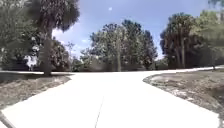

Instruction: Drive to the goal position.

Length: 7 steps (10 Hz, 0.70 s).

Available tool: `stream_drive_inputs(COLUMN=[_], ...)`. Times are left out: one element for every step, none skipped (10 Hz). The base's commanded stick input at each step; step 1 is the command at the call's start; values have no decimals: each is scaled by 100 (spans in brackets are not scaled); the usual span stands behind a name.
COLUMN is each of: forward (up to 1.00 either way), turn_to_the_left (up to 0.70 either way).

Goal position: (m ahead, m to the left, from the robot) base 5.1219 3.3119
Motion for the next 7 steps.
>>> stream_drive_inputs(forward=[50,50,50,50,50,50,50], turn_to_the_left=[0,0,0,0,0,0,0])
